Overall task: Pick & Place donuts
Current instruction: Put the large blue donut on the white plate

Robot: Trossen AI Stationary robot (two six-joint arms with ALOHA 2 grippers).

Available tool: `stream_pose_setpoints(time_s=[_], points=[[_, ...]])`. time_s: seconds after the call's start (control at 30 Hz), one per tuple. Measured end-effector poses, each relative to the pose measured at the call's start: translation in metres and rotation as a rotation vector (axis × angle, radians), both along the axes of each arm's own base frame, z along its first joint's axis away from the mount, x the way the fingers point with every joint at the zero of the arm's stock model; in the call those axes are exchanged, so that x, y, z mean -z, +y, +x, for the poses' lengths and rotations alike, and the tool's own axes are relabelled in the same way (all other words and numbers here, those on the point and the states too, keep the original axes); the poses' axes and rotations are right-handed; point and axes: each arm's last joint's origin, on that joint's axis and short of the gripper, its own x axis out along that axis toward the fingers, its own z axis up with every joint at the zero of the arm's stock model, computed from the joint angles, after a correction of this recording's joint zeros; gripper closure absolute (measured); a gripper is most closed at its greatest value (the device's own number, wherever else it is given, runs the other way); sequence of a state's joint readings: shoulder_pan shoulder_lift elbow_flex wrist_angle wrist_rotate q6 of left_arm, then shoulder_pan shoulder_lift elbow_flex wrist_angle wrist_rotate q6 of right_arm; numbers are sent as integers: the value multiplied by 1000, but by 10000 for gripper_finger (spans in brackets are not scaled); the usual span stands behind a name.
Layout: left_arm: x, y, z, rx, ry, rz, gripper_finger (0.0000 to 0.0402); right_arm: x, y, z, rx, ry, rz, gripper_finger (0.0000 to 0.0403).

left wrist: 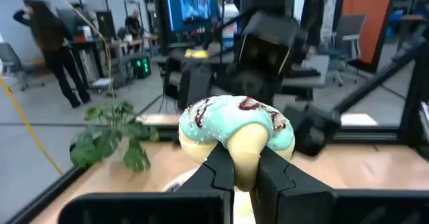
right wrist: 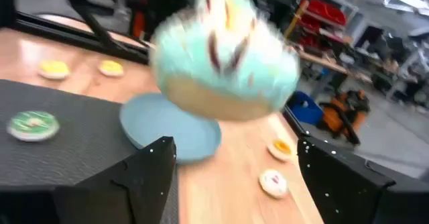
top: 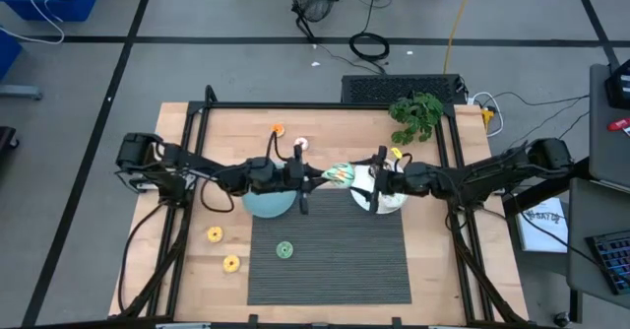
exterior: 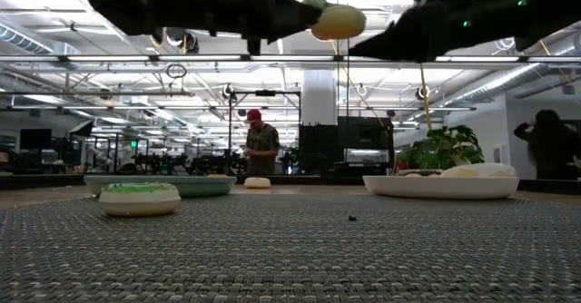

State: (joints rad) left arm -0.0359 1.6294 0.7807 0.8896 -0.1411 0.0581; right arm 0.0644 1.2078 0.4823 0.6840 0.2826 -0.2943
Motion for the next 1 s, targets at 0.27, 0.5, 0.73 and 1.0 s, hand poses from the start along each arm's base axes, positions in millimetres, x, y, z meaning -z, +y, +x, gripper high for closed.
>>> stream_pose_setpoints(time_s=[0.27,0.5,0.73,1.0], points=[[3,18,0,-46,19,14,377,-5,-13,1,-75,-86,106,99],[3,25,0,11,18,2,381,-9,-15,1,-89,-121,105,99],[3,25,0,8,23,-13,375,-10,-21,1,-70,-137,94,99],[4,24,0,34,27,-35,376,-4,-23,6,-77,-133,77,108]])
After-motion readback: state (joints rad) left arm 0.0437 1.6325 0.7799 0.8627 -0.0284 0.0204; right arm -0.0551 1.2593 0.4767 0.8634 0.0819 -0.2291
